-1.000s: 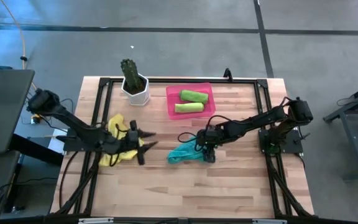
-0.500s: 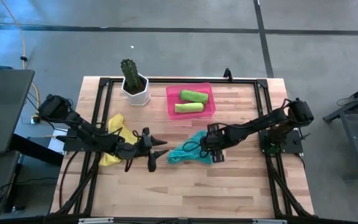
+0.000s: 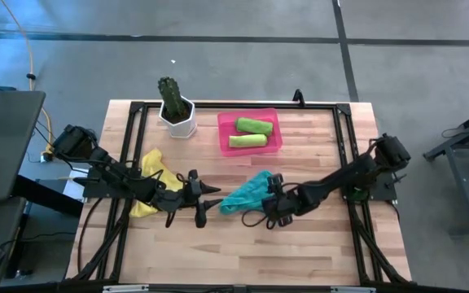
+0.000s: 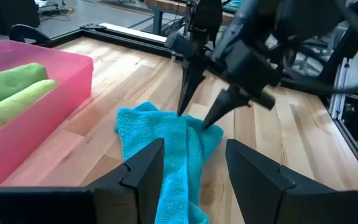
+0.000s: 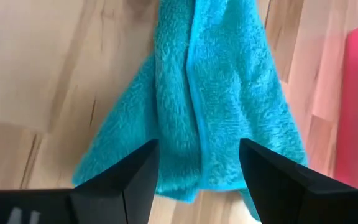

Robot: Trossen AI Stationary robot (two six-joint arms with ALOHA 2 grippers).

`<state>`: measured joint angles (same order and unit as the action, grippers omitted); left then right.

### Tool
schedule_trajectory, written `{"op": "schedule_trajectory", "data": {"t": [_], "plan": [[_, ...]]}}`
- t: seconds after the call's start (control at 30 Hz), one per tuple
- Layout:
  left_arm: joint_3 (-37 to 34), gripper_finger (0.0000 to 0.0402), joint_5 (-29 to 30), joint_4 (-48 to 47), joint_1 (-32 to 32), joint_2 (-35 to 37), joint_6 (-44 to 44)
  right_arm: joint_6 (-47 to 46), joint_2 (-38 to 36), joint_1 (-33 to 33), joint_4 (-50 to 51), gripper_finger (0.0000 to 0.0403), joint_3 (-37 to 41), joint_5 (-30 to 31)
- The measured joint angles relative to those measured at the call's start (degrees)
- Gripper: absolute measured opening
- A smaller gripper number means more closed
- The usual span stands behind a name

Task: Roll microfiber towels into tight, uniform cylinder then place into a basket
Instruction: Roll the blue microfiber cloth

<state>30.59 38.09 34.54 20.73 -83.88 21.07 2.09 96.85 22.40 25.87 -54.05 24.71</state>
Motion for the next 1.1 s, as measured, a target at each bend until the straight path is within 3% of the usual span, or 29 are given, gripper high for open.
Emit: {"op": "schedule_trajectory", "data": {"t": [0.3,0.87,1.1], "plan": [[0.0,0.0161,-0.3,0.0,0.0,0.0,2.8,-3.2,4.5,2.9,-1.3,0.0215,0.7,14.2],[0.0,0.0161,-0.1,0.0,0.0,0.0,2.8,-3.1,3.7,3.4,-1.1,0.0215,0.7,18.8],[0.0,0.0161,-0.2,0.0,0.0,0.0,2.8,-7.7,3.7,2.7,-1.1,0.0215,0.7,15.3]]}}
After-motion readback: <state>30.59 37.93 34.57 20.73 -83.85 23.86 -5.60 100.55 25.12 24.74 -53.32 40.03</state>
